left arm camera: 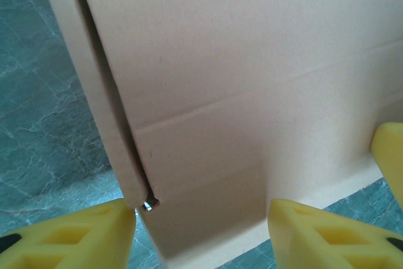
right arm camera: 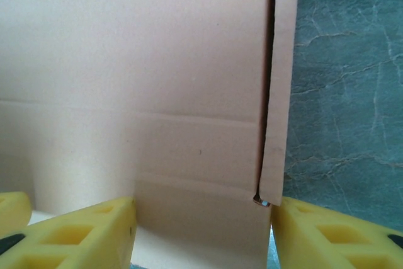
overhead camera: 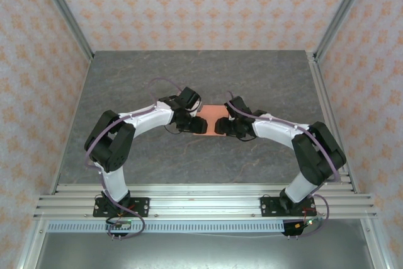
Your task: Fold the paper box
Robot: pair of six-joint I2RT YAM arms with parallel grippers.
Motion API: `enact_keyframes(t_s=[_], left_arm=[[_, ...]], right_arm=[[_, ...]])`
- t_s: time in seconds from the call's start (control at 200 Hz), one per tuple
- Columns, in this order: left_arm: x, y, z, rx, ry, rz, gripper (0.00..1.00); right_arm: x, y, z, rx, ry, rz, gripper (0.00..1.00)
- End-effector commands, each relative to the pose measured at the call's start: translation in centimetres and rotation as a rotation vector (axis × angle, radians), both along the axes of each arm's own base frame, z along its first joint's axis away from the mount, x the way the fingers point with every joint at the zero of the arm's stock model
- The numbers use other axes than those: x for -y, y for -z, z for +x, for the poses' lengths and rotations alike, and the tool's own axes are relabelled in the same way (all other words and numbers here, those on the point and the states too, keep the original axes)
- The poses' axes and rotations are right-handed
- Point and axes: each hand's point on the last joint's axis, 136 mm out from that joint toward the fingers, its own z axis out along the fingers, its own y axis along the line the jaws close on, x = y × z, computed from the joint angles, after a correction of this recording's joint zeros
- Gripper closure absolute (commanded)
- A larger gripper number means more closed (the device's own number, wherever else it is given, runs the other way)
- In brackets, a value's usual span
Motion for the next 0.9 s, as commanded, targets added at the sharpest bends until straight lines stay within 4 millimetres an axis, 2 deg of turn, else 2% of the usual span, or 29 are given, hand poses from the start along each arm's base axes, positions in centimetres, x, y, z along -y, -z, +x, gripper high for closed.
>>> enact_keyframes(t_s=[0.0, 0.385, 0.721, 0.896], left_arm=[[-0.3, -0.2, 1.4, 0.028, -0.035, 0.027, 0.43], [-0.3, 0.4, 1.9, 0.026, -0.049, 0.041, 0.49], [0.8, -0.6, 2.0, 0.021, -0.041, -0.018, 0.51], [1.7, -1.1, 2.0, 0.010, -0.030, -0.065, 0.51]], right_arm=[[1.2, 0.4, 0.3, 0.038, 0.002, -0.056, 0.42], [1.2, 0.1, 0.7, 0.063, 0.002, -0.053, 0.46], [1.0, -1.0, 0.9, 0.079, 0.002, -0.035, 0.46], [0.6, -0.7, 1.1, 0.069, 0.002, -0.022, 0.46]])
